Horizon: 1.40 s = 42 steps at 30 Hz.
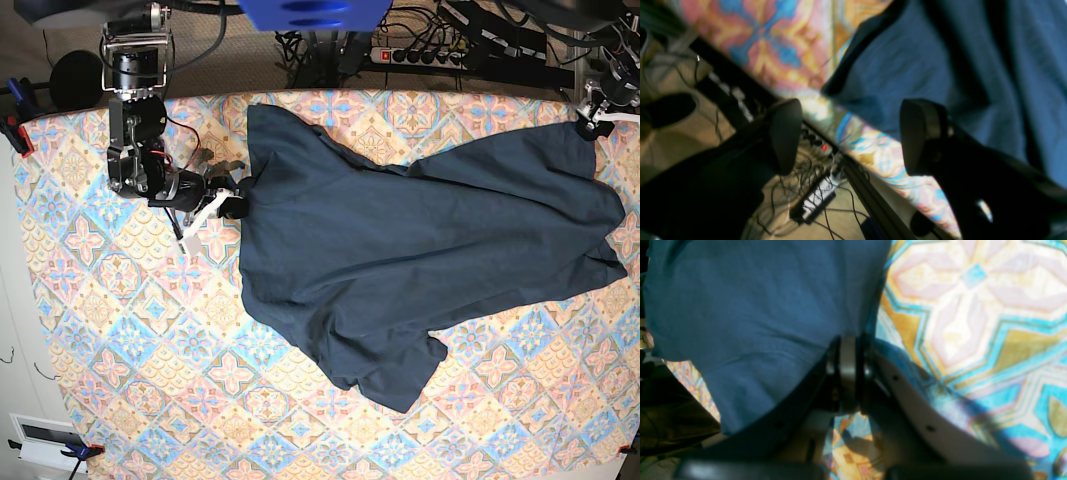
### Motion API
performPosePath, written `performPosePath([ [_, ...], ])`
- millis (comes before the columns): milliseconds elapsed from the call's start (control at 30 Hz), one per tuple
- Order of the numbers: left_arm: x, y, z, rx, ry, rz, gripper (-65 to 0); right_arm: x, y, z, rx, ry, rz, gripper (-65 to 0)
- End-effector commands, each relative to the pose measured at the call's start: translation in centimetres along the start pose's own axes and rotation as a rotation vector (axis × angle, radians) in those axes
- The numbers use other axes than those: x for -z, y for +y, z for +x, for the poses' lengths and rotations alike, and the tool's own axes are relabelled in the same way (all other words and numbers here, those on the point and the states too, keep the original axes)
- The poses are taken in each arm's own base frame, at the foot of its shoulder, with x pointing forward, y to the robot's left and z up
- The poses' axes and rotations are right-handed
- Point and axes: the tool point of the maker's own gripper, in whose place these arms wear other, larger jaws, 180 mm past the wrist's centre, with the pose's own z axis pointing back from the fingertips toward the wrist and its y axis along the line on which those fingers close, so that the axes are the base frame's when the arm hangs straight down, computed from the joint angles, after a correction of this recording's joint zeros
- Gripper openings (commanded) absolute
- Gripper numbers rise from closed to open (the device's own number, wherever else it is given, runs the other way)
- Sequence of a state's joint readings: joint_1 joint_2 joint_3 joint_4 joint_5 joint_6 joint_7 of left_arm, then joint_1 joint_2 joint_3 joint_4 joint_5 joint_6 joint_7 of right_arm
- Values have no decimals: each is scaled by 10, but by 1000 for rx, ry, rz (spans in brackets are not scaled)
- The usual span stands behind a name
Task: Layout the t-shirt on the table in an organized manner, then fold the t-shirt properly
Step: 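Grasp the t-shirt hem corner with the left gripper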
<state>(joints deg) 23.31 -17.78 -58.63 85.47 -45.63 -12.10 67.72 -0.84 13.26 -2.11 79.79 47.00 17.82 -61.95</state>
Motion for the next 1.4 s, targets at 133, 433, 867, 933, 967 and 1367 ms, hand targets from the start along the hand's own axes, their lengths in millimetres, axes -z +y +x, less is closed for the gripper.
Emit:
performPosePath([
  [133, 1, -6, 14, -6, -35, -23, -208, -9, -7, 12, -11, -22, -23, -646],
  [433, 30, -32, 1, -37, 19, -90, -428, -9, -7, 12, -11, -22, -23, -647],
  [867, -1, -48, 29, 15, -90, -141, -650, -18, -9, 6, 89, -62, 29, -643],
  [933, -11, -54, 34, 15, -112, -180, -650, -23, -16, 7, 108, -80, 15, -635],
  [967, -14, -52, 36, 6, -120, -186, -650, -24, -18, 8, 111, -85, 12, -621],
  [1367, -22, -42, 43, -21, -154, -176, -650, -23, -19, -6, 123, -22, 14, -494],
])
